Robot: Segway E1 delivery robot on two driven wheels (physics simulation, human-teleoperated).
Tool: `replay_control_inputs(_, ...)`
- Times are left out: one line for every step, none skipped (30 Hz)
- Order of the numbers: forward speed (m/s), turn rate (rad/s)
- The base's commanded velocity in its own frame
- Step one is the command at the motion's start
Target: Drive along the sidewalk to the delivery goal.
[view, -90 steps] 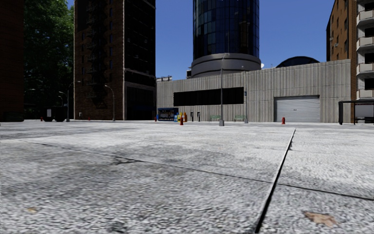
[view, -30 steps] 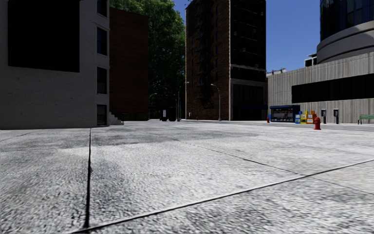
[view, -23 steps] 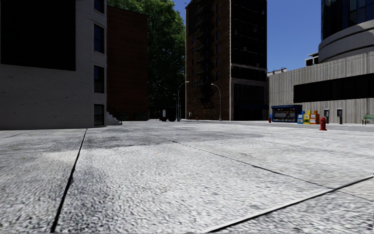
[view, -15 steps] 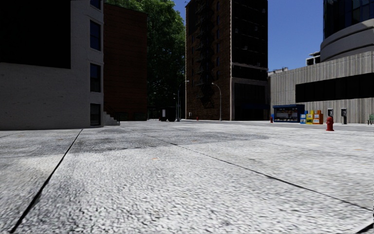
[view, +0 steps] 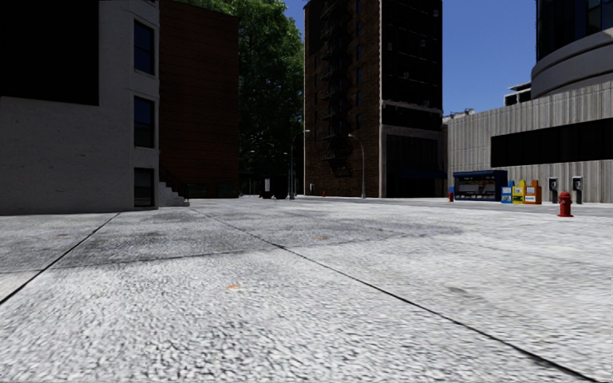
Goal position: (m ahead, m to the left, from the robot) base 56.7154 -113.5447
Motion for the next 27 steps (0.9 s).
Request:
replay_control_inputs(2.00, 0.00)
replay_control_inputs(2.00, 0.00)
replay_control_inputs(2.00, 0.00)
replay_control_inputs(2.00, 0.00)
replay_control_inputs(2.00, 0.00)
replay_control_inputs(2.00, 0.00)
replay_control_inputs(2.00, 0.00)
replay_control_inputs(2.00, 0.00)
replay_control_inputs(2.00, 0.00)
replay_control_inputs(2.00, 0.00)
replay_control_inputs(2.00, 0.00)
replay_control_inputs(2.00, 0.00)
replay_control_inputs(2.00, 0.00)
replay_control_inputs(2.00, 0.00)
replay_control_inputs(2.00, 0.00)
replay_control_inputs(2.00, 0.00)
replay_control_inputs(2.00, 0.00)
replay_control_inputs(2.00, 0.00)
replay_control_inputs(2.00, 0.00)
replay_control_inputs(2.00, 0.00)
replay_control_inputs(2.00, 0.00)
replay_control_inputs(2.00, 0.00)
replay_control_inputs(2.00, 0.00)
replay_control_inputs(2.00, 0.00)
replay_control_inputs(2.00, 0.00)
replay_control_inputs(2.00, 0.00)
replay_control_inputs(2.00, 0.00)
